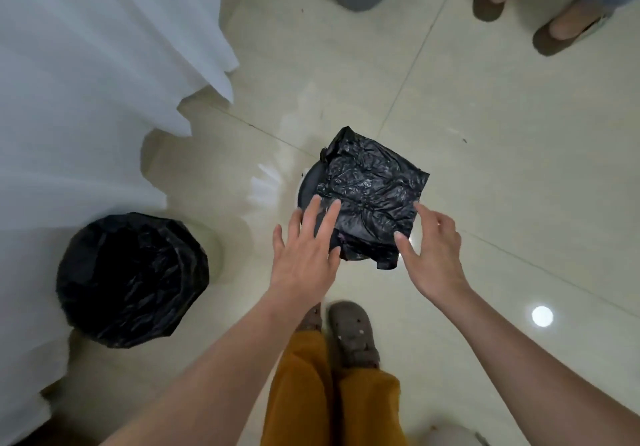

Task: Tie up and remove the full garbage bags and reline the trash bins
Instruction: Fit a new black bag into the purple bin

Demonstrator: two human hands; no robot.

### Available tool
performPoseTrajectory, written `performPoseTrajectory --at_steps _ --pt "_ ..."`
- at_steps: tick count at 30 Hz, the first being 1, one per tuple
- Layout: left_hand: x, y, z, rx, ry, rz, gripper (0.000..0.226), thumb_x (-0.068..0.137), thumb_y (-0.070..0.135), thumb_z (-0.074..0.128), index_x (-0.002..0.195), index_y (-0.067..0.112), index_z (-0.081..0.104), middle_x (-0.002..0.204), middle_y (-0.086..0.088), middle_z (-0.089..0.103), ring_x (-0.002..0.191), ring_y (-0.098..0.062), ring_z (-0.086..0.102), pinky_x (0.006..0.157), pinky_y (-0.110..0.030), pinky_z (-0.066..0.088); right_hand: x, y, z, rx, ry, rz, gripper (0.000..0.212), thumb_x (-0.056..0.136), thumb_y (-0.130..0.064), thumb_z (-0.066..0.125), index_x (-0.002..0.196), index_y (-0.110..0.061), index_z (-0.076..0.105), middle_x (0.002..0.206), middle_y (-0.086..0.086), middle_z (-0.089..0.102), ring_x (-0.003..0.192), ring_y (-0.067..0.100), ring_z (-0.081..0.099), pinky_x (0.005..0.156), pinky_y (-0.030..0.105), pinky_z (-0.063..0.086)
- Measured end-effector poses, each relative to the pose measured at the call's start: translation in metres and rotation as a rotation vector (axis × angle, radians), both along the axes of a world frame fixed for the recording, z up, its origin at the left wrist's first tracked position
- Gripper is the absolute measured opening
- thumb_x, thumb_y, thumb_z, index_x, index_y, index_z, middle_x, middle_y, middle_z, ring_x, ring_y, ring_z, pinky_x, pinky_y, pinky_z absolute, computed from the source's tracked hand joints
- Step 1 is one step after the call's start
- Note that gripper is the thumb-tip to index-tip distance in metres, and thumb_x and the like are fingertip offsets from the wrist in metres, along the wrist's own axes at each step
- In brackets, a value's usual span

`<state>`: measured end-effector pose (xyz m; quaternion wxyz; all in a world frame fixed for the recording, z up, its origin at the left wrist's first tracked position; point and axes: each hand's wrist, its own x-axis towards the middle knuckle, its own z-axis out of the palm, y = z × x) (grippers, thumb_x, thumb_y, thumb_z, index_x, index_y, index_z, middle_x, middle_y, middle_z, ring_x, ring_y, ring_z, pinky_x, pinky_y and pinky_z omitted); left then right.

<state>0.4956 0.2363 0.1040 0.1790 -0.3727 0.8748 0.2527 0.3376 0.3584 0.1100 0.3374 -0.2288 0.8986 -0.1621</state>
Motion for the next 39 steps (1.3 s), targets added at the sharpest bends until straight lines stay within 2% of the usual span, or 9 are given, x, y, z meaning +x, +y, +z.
performPoseTrajectory --at_steps 6,12,17,20,27,32,36,37,39 --pt "-0.004 -0.028 -0.068 0.027 0.008 -0.174 0.061 0.101 0.032 0.039 0.150 0.044 0.006 0.161 0.009 -0.008 0.149 -0.020 0.004 0.117 -0.053 0.010 0.006 -0.009 -0.081 0.097 -0.014 0.013 0.055 0.098 -0.040 0.048 0.150 -0.033 0.030 0.158 0.004 0.013 0.137 0.034 0.019 0.112 0.043 0.026" --pt "-0.024 -0.038 -0.123 0.063 -0.045 -0.302 0.069 0.096 0.021 0.049 0.149 0.046 0.014 0.161 0.000 -0.014 0.148 -0.029 0.006 0.115 -0.050 0.025 0.016 -0.011 -0.139 0.084 -0.047 -0.063 0.052 0.097 -0.040 0.051 0.147 -0.038 0.035 0.161 -0.001 -0.007 0.141 0.030 0.007 0.112 0.042 0.026" --pt "-0.036 -0.033 -0.153 0.119 -0.249 -0.337 0.072 0.092 0.025 0.051 0.151 0.041 0.012 0.161 0.006 -0.015 0.147 -0.028 0.001 0.114 -0.049 0.023 0.013 -0.002 -0.165 0.155 -0.163 -0.040 0.055 0.097 -0.035 0.051 0.149 -0.029 0.034 0.161 -0.001 0.003 0.143 0.030 0.008 0.114 0.041 0.025" --pt "-0.038 -0.033 -0.154 0.122 -0.322 -0.375 0.077 0.091 0.027 0.051 0.154 0.027 0.007 0.162 0.009 -0.003 0.148 -0.026 0.002 0.118 -0.049 0.014 0.008 0.001 -0.159 0.150 -0.182 -0.031 0.057 0.097 -0.030 0.051 0.149 -0.015 0.034 0.157 0.000 0.019 0.140 0.030 0.018 0.114 0.035 0.023" --pt "-0.049 -0.037 -0.115 0.057 -0.279 -0.347 0.083 0.088 0.024 0.056 0.154 0.016 0.006 0.158 0.006 0.008 0.145 -0.022 0.011 0.120 -0.045 0.012 -0.008 -0.004 -0.116 0.082 -0.198 0.019 0.056 0.096 -0.014 0.047 0.150 -0.008 0.031 0.155 0.000 0.024 0.138 0.028 0.023 0.116 0.037 0.023" --pt "-0.052 -0.041 -0.071 -0.070 -0.292 -0.419 0.093 0.083 0.012 0.063 0.154 0.016 0.003 0.158 0.005 0.005 0.146 -0.022 0.008 0.120 -0.042 0.009 -0.014 -0.003 -0.071 -0.040 -0.233 -0.001 0.059 0.091 -0.003 0.048 0.148 -0.008 0.035 0.153 -0.001 0.028 0.138 0.025 0.025 0.114 0.028 0.022" --pt "-0.056 -0.044 -0.016 -0.100 -0.245 -0.428 0.089 0.083 0.009 0.062 0.154 0.016 0.010 0.158 0.006 0.011 0.146 -0.019 0.008 0.119 -0.041 0.006 -0.019 0.003 -0.018 -0.163 -0.247 -0.023 0.056 0.092 -0.001 0.051 0.146 -0.010 0.039 0.150 -0.003 0.032 0.137 0.020 0.030 0.114 0.031 0.029" --pt "-0.058 -0.044 0.002 -0.102 -0.221 -0.431 0.085 0.083 0.008 0.061 0.153 0.015 0.014 0.157 0.005 0.014 0.145 -0.019 0.010 0.119 -0.041 0.006 -0.021 0.005 -0.002 -0.186 -0.250 -0.036 0.054 0.093 -0.001 0.051 0.145 -0.010 0.041 0.149 -0.003 0.033 0.136 0.018 0.031 0.114 0.028 0.029" --pt "-0.061 -0.044 0.041 -0.114 -0.180 -0.427 0.077 0.083 0.008 0.061 0.150 0.014 0.025 0.153 0.003 0.024 0.143 -0.019 0.016 0.119 -0.041 0.007 -0.023 0.009 0.030 -0.238 -0.265 -0.069 0.052 0.092 0.001 0.053 0.142 -0.009 0.045 0.146 -0.002 0.037 0.134 0.012 0.035 0.108 0.008 0.023"
